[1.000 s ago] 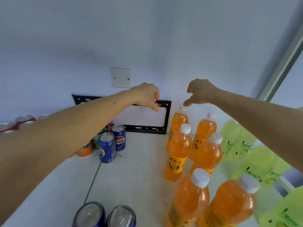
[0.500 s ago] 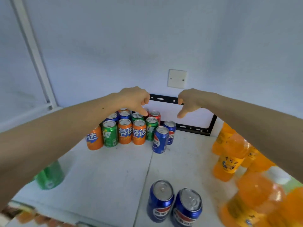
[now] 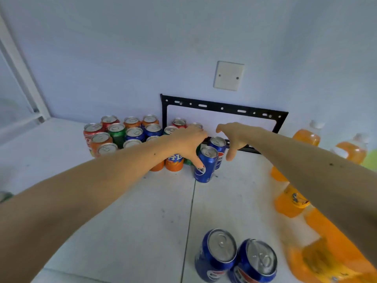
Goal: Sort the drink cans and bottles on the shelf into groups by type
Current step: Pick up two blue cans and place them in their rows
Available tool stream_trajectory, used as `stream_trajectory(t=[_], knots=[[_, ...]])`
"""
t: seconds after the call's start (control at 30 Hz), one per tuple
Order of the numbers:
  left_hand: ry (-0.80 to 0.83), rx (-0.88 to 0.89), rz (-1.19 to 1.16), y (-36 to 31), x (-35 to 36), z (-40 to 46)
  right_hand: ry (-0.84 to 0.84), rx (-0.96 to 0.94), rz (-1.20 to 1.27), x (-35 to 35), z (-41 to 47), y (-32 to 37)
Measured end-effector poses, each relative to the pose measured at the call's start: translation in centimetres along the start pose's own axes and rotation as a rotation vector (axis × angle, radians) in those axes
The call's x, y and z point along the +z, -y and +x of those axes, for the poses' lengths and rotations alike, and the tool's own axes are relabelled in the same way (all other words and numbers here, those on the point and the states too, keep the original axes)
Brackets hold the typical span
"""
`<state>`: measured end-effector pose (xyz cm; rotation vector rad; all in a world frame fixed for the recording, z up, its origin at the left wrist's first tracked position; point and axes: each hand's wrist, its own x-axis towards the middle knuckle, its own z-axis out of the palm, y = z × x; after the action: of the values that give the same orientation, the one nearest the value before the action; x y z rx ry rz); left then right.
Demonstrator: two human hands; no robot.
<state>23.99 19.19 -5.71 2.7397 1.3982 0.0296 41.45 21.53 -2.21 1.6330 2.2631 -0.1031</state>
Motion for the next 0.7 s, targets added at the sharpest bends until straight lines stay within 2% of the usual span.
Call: stream_trajectory(t=[0.2,0.33,0.5,0.7], knots=[[-0.013,-0.022,0.021,0.6,3.1,3.3,0.01,-0.16,-0.048,2.3,4.8,-1.2],[-0.009,-0.034,0.104,0.5,4.6,4.0,-0.026,-0.23,0.005,3.2,6.3,-1.9],[-0.062,-0.087,0.086,0.5,5.2,4.1,-0.007,-0.203,0.008,3.3,6.1,-2.4],[-0.157,-0.175,0.025,-1.3,3.6,2.4,0.03,-0.06,0.026,2.7,1.6,-3.2]])
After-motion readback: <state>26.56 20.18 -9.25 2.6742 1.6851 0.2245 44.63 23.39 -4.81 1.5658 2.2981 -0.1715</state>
